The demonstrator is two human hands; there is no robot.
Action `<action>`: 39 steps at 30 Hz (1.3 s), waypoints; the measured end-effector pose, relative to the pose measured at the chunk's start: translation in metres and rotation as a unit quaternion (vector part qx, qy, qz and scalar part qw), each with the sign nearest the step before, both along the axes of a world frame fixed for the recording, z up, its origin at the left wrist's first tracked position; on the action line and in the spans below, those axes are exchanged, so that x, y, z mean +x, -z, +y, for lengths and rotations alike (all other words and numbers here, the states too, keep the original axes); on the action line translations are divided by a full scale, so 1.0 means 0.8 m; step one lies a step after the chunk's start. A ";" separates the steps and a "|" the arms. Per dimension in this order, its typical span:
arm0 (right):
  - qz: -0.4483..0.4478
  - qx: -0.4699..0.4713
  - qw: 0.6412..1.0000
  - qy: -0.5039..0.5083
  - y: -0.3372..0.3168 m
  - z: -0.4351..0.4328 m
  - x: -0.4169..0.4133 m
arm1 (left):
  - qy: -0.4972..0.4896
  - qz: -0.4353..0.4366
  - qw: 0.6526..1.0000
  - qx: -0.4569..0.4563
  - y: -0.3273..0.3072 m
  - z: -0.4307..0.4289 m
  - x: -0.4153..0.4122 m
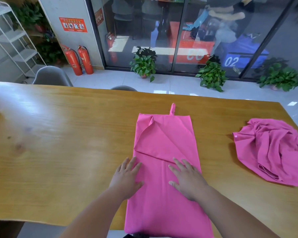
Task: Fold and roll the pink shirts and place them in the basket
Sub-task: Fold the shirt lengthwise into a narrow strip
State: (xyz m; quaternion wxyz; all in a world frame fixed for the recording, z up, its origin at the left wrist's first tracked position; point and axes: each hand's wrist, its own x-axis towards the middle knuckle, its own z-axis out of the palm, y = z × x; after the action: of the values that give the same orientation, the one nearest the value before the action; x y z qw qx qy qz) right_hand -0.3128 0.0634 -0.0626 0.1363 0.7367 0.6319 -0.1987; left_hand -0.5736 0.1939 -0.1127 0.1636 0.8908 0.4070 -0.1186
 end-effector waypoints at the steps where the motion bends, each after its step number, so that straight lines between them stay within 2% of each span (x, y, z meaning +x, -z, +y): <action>1: 0.000 -0.001 1.000 0.000 -0.001 0.008 -0.002 | 0.000 -0.007 1.000 -0.004 0.002 0.008 0.001; 10: -0.020 -0.019 0.999 -0.046 0.022 0.055 -0.015 | 0.013 -0.045 0.999 0.019 0.019 0.040 0.009; 15: -0.050 0.007 0.994 -0.096 0.039 0.073 0.000 | 0.011 -0.076 0.996 0.042 0.030 0.053 0.013; 18: -0.023 0.039 0.995 -0.093 0.048 0.081 0.019 | 0.004 -0.124 0.990 0.072 0.034 0.055 0.015; 21: 0.066 0.125 0.990 -0.016 0.045 0.095 0.052 | 0.004 -0.162 0.981 0.105 0.033 0.057 0.023; 23: 0.141 0.179 0.969 0.098 0.043 0.109 0.088 | -0.004 -0.168 0.979 0.117 0.031 0.064 0.034; 24: 0.188 0.189 0.946 0.184 0.043 0.115 0.109 | -0.008 -0.165 0.979 0.117 0.031 0.069 0.041; 27: 0.325 0.180 0.832 0.411 0.042 0.122 0.159 | -0.001 -0.147 0.983 0.107 0.033 0.087 0.062; 29: 0.383 0.160 0.780 0.469 0.043 0.121 0.175 | 0.018 -0.125 0.986 0.105 0.036 0.099 0.077; 32: 0.404 0.159 0.759 0.486 0.046 0.130 0.184 | 0.033 -0.100 0.990 0.095 0.038 0.113 0.101; 39: 0.399 0.196 0.772 0.454 0.053 0.185 0.191 | 0.047 -0.069 0.994 0.069 0.050 0.142 0.144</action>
State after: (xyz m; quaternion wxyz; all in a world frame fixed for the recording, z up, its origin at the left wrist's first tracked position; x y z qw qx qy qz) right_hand -0.1603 0.2111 -0.1048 -0.3813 0.8031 0.2471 -0.3855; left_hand -0.4588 0.3078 -0.1525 0.1238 0.9241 0.3597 -0.0359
